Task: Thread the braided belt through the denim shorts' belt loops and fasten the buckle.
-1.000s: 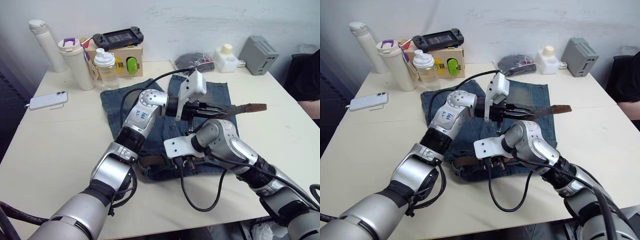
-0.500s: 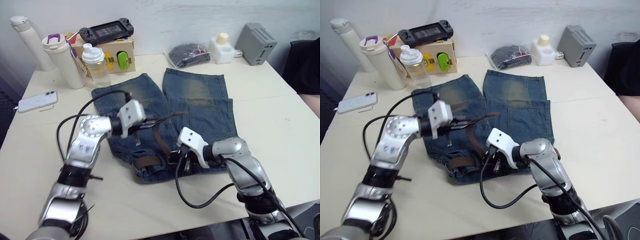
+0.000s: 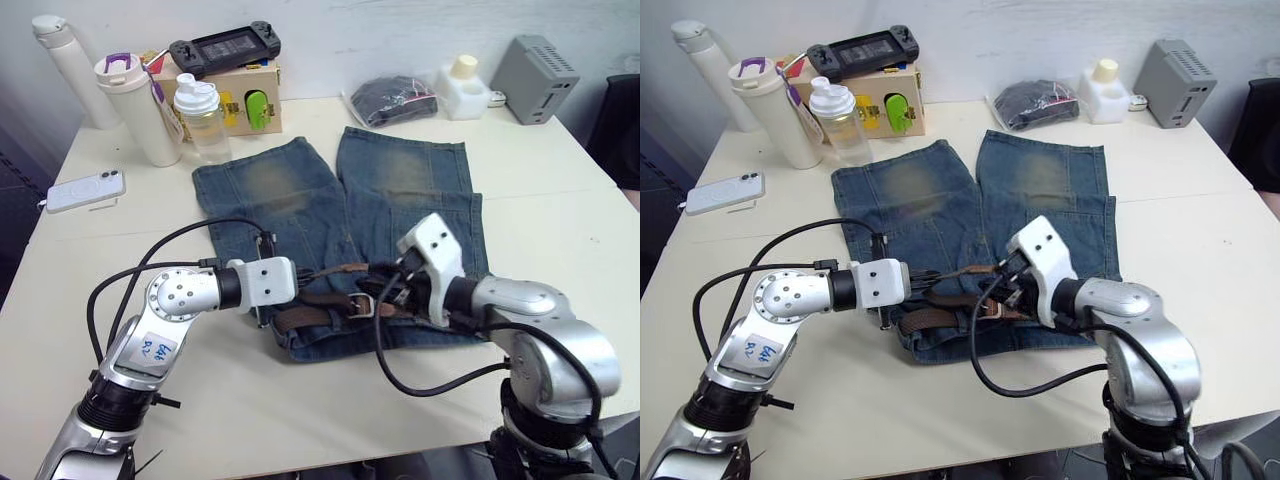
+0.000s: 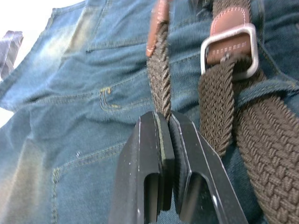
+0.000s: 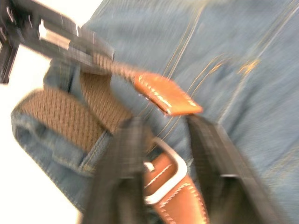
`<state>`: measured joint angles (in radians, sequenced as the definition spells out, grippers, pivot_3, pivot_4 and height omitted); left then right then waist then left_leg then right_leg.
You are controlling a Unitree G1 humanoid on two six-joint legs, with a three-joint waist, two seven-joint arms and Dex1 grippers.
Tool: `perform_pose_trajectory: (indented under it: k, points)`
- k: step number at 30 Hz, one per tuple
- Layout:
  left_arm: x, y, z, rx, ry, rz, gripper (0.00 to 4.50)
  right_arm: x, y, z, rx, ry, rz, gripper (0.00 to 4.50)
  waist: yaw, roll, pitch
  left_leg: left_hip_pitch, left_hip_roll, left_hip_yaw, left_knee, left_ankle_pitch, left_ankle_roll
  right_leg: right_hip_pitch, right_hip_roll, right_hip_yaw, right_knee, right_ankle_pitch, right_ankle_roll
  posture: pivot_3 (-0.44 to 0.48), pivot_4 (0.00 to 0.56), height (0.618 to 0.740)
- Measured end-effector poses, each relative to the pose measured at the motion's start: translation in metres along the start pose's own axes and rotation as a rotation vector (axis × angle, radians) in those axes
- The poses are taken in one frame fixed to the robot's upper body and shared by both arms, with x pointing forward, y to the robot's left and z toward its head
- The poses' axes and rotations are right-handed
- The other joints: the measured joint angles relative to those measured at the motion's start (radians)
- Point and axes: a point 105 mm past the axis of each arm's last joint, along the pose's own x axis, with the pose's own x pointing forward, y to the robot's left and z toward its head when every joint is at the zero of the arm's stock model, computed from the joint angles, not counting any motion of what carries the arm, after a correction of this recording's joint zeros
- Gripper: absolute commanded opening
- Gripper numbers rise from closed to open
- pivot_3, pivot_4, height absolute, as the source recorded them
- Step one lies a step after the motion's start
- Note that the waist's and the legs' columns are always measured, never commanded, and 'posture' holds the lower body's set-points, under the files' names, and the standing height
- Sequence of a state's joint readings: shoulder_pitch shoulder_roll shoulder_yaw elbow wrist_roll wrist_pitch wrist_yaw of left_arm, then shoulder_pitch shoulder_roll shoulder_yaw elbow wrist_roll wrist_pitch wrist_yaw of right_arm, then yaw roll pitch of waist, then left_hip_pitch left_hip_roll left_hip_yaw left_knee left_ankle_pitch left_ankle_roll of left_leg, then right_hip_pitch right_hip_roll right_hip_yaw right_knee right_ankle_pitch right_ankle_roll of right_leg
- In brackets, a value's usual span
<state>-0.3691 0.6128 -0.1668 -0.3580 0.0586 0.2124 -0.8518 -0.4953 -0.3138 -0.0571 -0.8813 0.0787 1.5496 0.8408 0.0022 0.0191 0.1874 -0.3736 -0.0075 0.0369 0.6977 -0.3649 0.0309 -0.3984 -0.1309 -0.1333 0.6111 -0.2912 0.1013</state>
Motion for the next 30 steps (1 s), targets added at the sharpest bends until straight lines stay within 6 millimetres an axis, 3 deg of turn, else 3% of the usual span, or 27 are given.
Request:
perform_pose_trajectory:
  k: [2,7,11,17,25,30]
  points:
    - [0.0,0.0,0.0,-0.001,0.0,-0.002,0.0,-0.008,-0.002,-0.005,-0.022,0.013,-0.008,4.34,0.001,0.0,0.0,0.0,0.0,0.0,0.0,0.0,0.0,0.0,0.0,0.0,0.0,0.0,0.0,0.0,0.15,0.69]
    - [-0.002,0.001,-0.001,0.005,0.012,-0.006,0.0,-0.022,-0.006,-0.045,-0.142,0.173,-0.027,4.43,0.011,-0.004,0.003,0.0,-0.001,0.001,0.0,0.0,0.001,0.001,0.0,0.0,-0.001,0.0,0.0,0.0,0.15,0.69]
    - [-0.002,0.001,-0.001,0.002,0.008,-0.011,0.0,-0.018,0.007,-0.077,-0.338,0.269,-0.022,4.43,0.014,-0.007,0.004,0.001,0.0,0.003,0.0,0.001,0.0,0.001,0.0,0.001,0.0,0.0,0.001,0.0,0.15,0.69]
    - [-0.003,0.004,-0.001,0.008,0.013,-0.019,0.0,-0.007,0.011,-0.072,-0.608,0.169,-0.152,4.43,0.023,-0.007,0.005,0.002,0.0,0.003,0.0,0.002,0.0,0.001,0.0,0.001,0.0,0.0,0.001,0.0,0.15,0.69]
    - [-0.004,0.004,-0.001,-0.005,0.012,-0.022,0.0,-0.002,0.005,-0.075,-0.684,0.141,-0.245,4.43,0.024,-0.008,0.005,0.002,0.0,0.002,0.001,0.002,-0.001,0.002,0.0,0.001,0.0,0.0,0.001,0.0,0.15,0.69]
    - [-0.009,0.015,0.003,0.019,0.01,-0.007,0.0,-0.001,0.002,-0.076,-0.698,0.143,-0.262,4.43,0.023,-0.008,0.005,0.002,0.0,0.002,0.001,0.002,0.0,0.002,0.0,0.001,0.0,0.0,0.001,0.0,0.15,0.69]
